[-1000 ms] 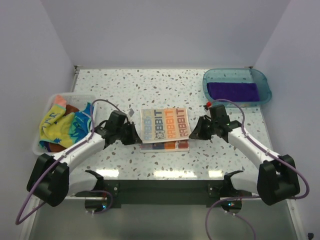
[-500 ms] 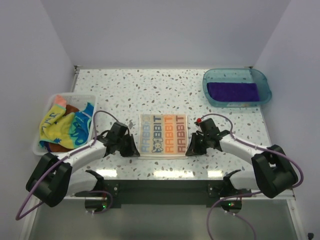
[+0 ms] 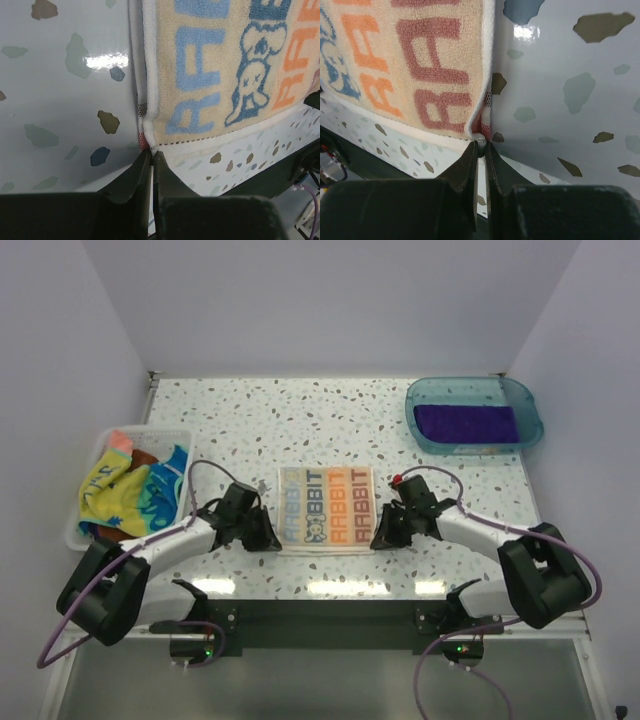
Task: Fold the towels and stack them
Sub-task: Fold the towel
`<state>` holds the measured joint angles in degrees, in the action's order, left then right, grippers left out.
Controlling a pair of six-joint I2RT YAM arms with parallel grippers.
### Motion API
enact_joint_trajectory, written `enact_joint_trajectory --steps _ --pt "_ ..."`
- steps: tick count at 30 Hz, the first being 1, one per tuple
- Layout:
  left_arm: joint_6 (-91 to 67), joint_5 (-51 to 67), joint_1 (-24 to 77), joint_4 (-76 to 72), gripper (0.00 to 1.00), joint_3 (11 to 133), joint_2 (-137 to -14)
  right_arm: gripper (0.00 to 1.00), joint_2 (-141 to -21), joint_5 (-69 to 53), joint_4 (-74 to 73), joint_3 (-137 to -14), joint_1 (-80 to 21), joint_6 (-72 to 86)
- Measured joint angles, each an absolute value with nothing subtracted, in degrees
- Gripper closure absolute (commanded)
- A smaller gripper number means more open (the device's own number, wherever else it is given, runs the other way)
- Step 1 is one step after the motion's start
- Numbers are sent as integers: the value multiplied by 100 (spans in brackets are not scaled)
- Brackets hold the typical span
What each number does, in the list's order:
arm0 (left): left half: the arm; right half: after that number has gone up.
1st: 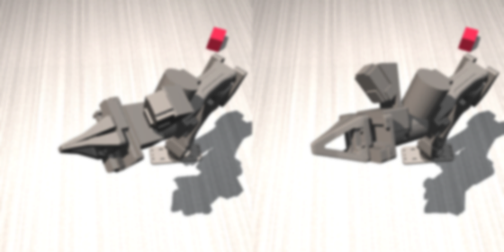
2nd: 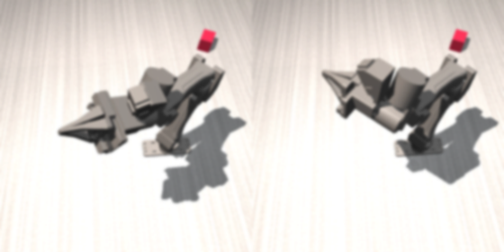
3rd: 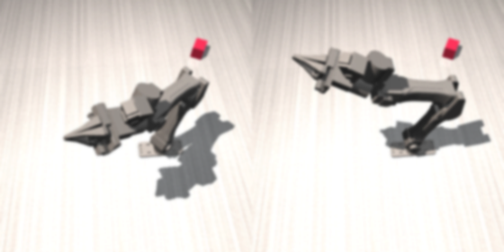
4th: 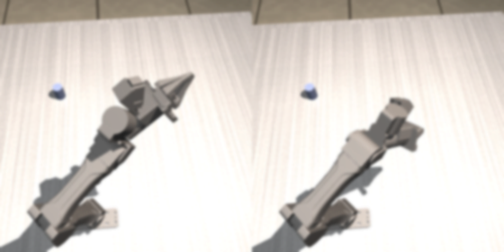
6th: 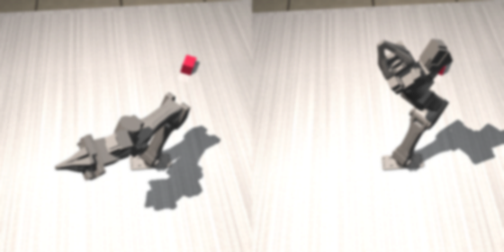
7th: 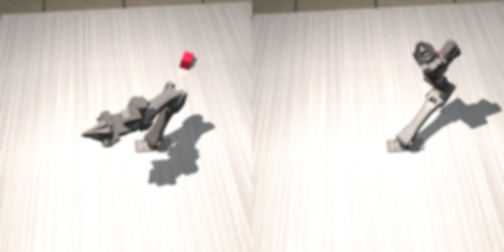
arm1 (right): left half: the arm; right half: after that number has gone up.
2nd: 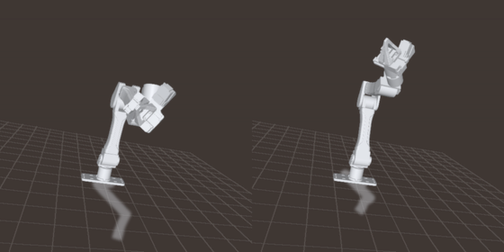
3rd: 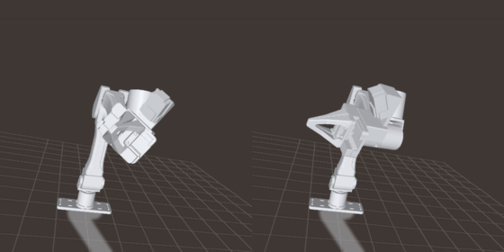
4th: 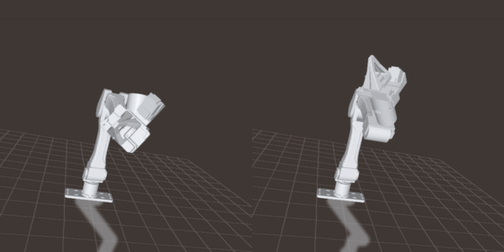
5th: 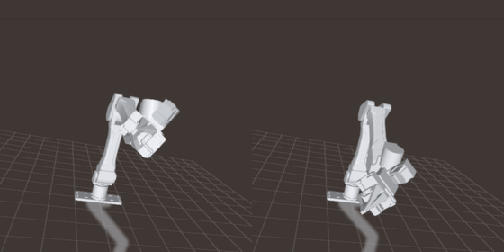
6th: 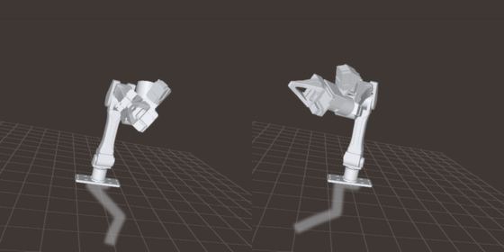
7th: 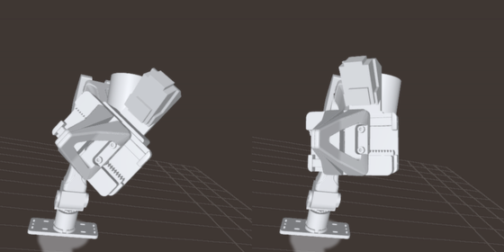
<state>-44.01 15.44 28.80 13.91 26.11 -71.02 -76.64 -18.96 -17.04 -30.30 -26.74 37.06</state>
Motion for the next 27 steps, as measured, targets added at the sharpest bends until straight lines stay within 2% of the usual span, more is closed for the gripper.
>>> enact_joint_trajectory --steps 8,15,20,27 --pt "-4379 1256 2882 1688 100 3135 -7181 100 -7693 -1321 -2121 -3575 -2672 3577" --pt "-4338 1015 2882 2196 100 3476 -6608 100 -6934 -1256 -2613 -3931 -2674 3489" --pt "-4283 1055 2891 2167 100 3380 -6582 100 -6871 -1367 -2429 -3616 -2694 3531" --pt "-4289 1295 3116 1966 100 2877 -7015 100 -7540 -1664 -1968 -3063 -2733 3691"
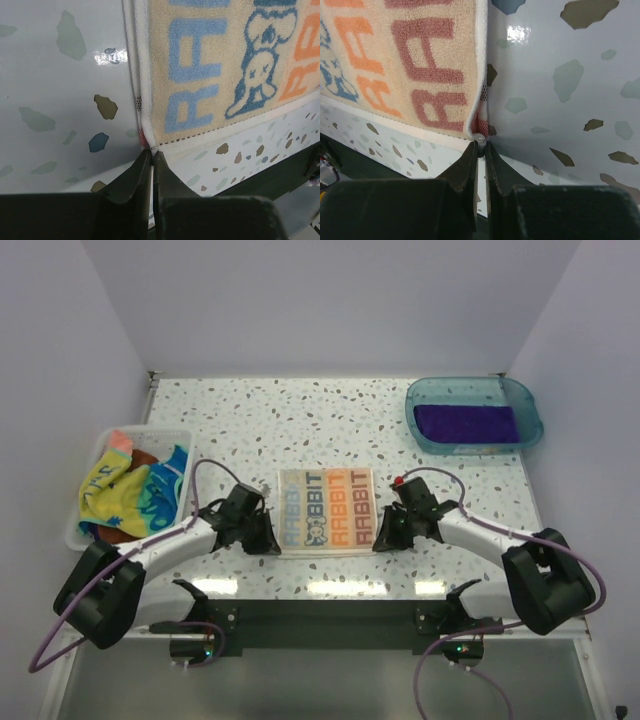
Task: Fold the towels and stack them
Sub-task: Fold the towel
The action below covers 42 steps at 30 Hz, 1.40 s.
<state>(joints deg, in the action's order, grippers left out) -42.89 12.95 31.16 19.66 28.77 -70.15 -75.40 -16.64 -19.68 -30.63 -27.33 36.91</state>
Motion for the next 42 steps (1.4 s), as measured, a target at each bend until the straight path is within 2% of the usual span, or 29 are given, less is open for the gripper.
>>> enact_joint_trajectory --steps 14,25,31,36,42 --pt "-4392 1260 3197 1734 100 2703 -6995 100 -7406 -1555 -1979 -3074 -2738 3667" --pt "-4224 545 3201 2768 100 4215 -6770 100 -6707 -1192 -2971 -4058 -2722 3352" --pt "-4359 836 3282 2700 100 3573 -6410 100 -6534 -1352 -3002 -3743 -2733 3354" --pt "-4593 1146 3701 2388 100 2917 -6678 100 -6853 -1516 -2808 -3236 -2740 3417" --pt "-4713 1201 3883 1992 100 2738 -7043 100 -7323 -1527 -2515 -3061 -2735 3448"
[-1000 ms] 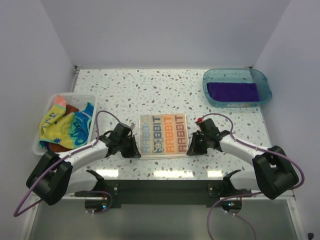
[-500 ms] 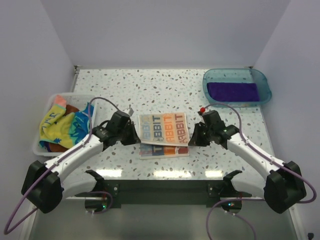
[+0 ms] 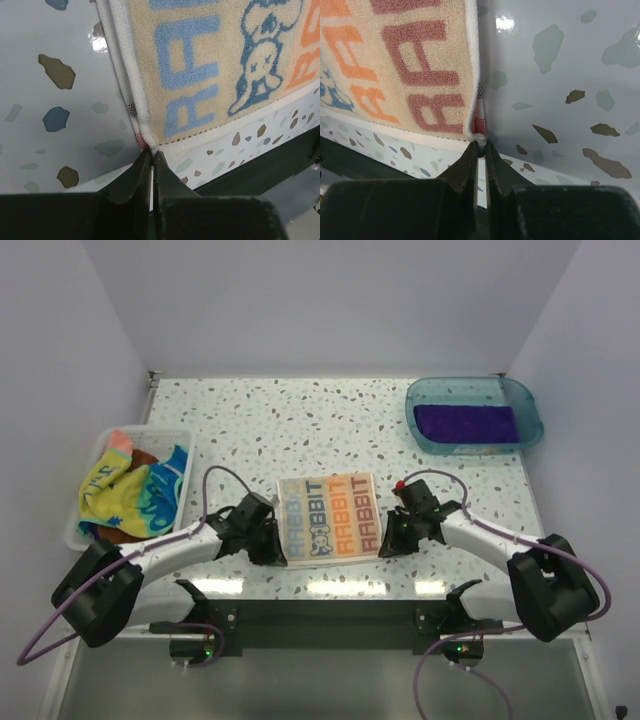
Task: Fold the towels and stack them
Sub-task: Fold the towel
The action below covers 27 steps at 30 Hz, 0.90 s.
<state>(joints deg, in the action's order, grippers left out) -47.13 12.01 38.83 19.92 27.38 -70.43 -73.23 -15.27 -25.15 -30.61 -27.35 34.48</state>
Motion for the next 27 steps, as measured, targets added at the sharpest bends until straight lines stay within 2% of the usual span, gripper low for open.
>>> enact_joint_trajectory --steps 5,8,9,10,11,14,15,18,22,27 --pt "-4757 1157 3903 1953 98 2652 -6917 98 -7321 -1514 -2515 -3061 -2735 3448" --pt "-4764 1109 3918 1977 93 2600 -6775 80 -7297 -1494 -2530 -3061 -2738 3450" --pt "-4764 1105 3920 1994 88 2593 -6733 72 -7286 -1479 -2539 -3063 -2738 3448" --pt "-4759 1079 3927 2047 81 2591 -6665 69 -7253 -1446 -2580 -3072 -2738 3450" --pt "-4744 1009 3929 2152 69 2591 -6587 67 -7183 -1367 -2676 -3098 -2735 3424" --pt "-4742 847 3924 2600 57 2591 -6287 58 -6947 -978 -3092 -3216 -2716 3315" --pt "-4748 808 3924 2759 50 2604 -6149 56 -6849 -886 -3253 -3299 -2705 3273" --pt "-4786 692 3924 3208 41 2783 -5763 57 -6615 -646 -3656 -3728 -2698 3118" --pt "-4781 548 3924 3524 41 3288 -5553 60 -6547 -565 -3750 -4353 -2698 2921" --pt "-4488 104 3913 3468 53 4316 -6302 68 -7175 -574 -3479 -5011 -2698 2714"
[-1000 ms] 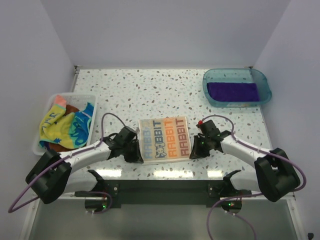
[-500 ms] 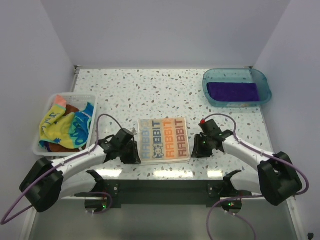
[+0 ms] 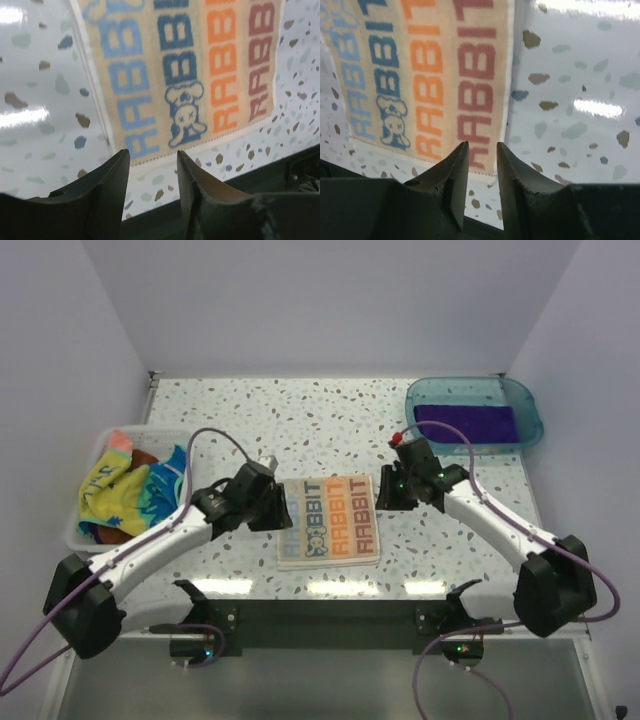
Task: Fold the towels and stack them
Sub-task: Fold the towel
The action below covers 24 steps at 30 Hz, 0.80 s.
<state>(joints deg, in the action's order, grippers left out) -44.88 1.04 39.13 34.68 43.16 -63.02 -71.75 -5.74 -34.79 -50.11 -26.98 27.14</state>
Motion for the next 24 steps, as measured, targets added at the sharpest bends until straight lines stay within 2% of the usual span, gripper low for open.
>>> enact_joint_trajectory --steps 9,17,21,24 --pt "-3592 -237 3426 2523 65 5861 -8801 72 -9406 -572 -2576 -6580 -2692 2421" --pt "-3186 -191 2886 2150 66 5909 -9856 74 -10597 -703 -1855 -6877 -2486 2401" --pt "-3081 -143 2805 2049 63 5822 -9937 74 -10801 -725 -1747 -6810 -2226 2390" --pt "-2993 -89 2803 2043 53 5822 -9911 73 -10787 -722 -1758 -6796 -2064 2268"
